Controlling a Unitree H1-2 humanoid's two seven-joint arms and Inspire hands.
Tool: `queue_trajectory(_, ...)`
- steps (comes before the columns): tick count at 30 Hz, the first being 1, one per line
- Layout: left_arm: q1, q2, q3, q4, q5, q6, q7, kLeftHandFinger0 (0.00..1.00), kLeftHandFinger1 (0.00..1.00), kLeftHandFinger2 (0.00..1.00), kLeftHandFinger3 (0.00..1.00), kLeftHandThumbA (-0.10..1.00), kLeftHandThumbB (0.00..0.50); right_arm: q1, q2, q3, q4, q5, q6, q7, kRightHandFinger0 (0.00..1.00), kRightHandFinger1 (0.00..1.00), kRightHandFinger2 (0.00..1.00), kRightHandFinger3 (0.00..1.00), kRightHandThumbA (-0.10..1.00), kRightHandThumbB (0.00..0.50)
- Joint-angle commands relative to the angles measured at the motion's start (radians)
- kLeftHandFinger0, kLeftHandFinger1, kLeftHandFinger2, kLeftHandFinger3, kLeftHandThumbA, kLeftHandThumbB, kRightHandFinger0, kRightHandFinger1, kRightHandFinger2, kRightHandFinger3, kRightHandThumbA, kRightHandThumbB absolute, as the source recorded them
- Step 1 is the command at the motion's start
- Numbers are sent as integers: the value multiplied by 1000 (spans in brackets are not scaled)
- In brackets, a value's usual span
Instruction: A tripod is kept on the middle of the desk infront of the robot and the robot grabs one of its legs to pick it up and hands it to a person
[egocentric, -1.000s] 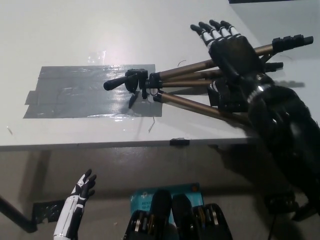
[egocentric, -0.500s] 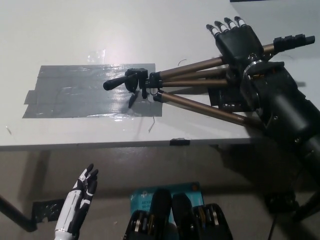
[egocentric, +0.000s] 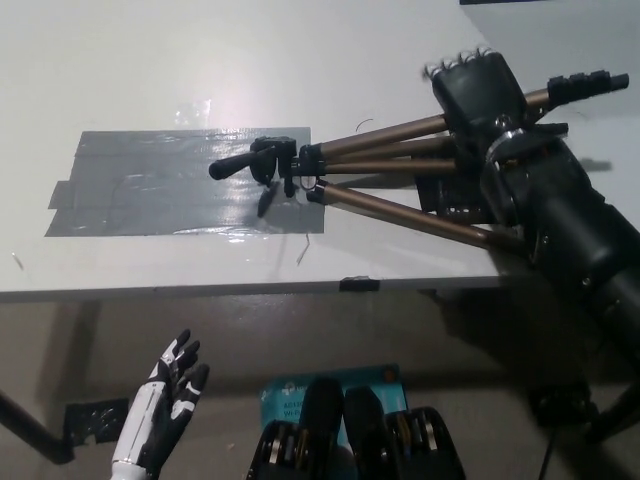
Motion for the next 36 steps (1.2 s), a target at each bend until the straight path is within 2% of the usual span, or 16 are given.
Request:
queue_trajectory(1,-16,11,1,-40,-13,11,-19,959,1000,1000,1000,841,0,-88,-12,57,141,-70,-227,-680,0,32,416,189,-100,243)
queue_trajectory(3,-11,11,1,-37,-16,5,-20,969,1000,1000,1000,834,1,-89,-9,55,133,-56,-257,-689,0,49,558,136,-100,241)
queue_trajectory(8,9,9,-9,-38,-3,-7,-20,949,1000,1000,1000,885,0,-73,-18,41,68,-26,-289,-658,0,72,536,334,-100,249)
queue_trajectory(11,23,4,-18,-50,8,6,-18,950,1000,1000,1000,880,0,-68,-36,14,-11,-9,-285,-622,0,97,555,235,-100,238)
queue_trajectory(13,13,10,-16,-57,4,23,-24,971,1000,1000,1000,880,0,-93,-35,0,-11,-2,-284,-625,0,217,737,116,-100,233)
queue_trajectory(14,8,13,-15,-62,2,33,-26,967,1000,1000,1000,879,10,-107,-35,-13,-11,9,-292,-630,0,252,764,145,-100,224)
queue_trajectory(16,7,15,-17,-68,3,39,-29,956,1000,1000,1000,875,19,-120,-35,-41,-23,42,-308,-611,0,358,845,265,-100,202)
queue_trajectory(17,4,15,-19,-69,4,41,-29,951,1000,1000,1000,874,21,-135,-38,-59,-30,62,-324,-598,0,404,851,500,-100,162)
queue_trajectory(18,2,14,-20,-69,2,42,-30,962,1000,1000,1000,876,12,-148,-37,-76,-32,79,-323,-586,0,391,826,683,-100,179)
queue_trajectory(20,-1,15,-21,-68,-2,41,-34,977,1000,1000,1000,879,9,-169,-36,-102,-38,99,-316,-563,0,318,800,854,-100,217)
queue_trajectory(22,-2,18,-19,-69,-7,41,-40,981,1000,1000,1000,881,6,-196,-34,-130,-46,118,-316,-545,0,16,382,686,-100,358)
queue_trajectory(24,3,23,-16,-76,-15,41,-46,982,1000,1000,1000,878,13,-226,-26,-152,-28,125,-324,-550,0,0,333,320,-100,347)
queue_trajectory(25,2,23,-15,-72,-21,37,-48,984,1000,1000,1000,875,19,-242,-22,-156,-19,123,-318,-539,0,17,448,224,-100,339)
queue_trajectory(27,6,24,-13,-69,-22,33,-49,986,1000,1000,1000,877,26,-262,-13,-161,-7,118,-312,-522,0,86,644,350,-100,276)
queue_trajectory(31,4,29,-18,-59,-3,22,-48,980,1000,1000,1000,899,16,-312,2,-159,56,118,-357,-541,0,110,699,657,-100,243)
queue_trajectory(36,1,26,-13,-66,-12,26,-46,943,1000,1000,1000,888,5,-376,27,-151,147,117,-372,-548,0,166,747,737,-100,222)
